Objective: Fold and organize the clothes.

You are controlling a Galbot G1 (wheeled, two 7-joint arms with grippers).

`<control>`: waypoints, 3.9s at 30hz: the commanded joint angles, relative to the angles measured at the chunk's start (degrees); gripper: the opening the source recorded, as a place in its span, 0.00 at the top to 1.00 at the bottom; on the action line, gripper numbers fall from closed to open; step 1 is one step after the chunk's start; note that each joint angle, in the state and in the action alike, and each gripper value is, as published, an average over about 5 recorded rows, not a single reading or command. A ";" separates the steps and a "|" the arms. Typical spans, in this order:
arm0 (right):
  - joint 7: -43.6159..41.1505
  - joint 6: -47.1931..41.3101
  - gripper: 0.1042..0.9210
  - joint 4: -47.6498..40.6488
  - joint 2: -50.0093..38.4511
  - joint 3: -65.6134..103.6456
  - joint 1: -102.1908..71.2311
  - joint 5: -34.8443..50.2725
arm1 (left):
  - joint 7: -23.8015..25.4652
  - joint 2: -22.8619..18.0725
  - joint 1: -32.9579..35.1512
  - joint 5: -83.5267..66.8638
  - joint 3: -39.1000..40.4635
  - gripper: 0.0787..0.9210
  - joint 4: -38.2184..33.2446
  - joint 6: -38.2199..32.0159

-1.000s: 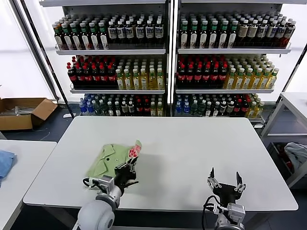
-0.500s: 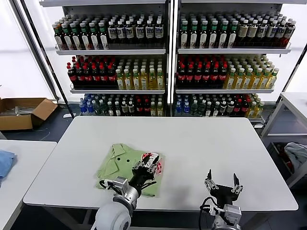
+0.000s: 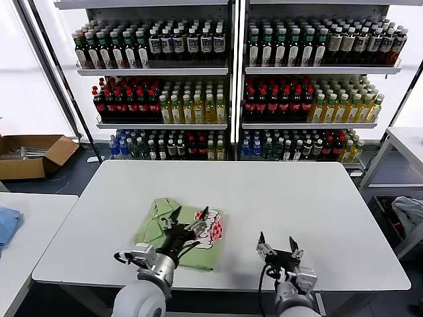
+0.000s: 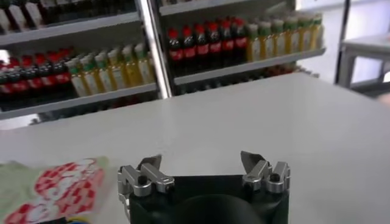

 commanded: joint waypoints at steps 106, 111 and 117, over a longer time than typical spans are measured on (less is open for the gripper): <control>3.05 1.70 0.15 -21.26 -0.21 -9.45 23.30 -3.42 | -4.42 -1.43 7.34 4.61 -10.07 0.12 -3.58 2.06; 5.36 -3.03 0.12 -24.82 1.24 -10.73 26.24 -2.12 | -4.36 -1.53 7.48 4.61 -10.11 0.12 -3.76 2.26; 6.49 -4.82 0.12 -27.69 2.24 -10.61 26.63 -0.68 | -4.29 -1.51 7.80 4.55 -10.56 0.12 -3.88 2.25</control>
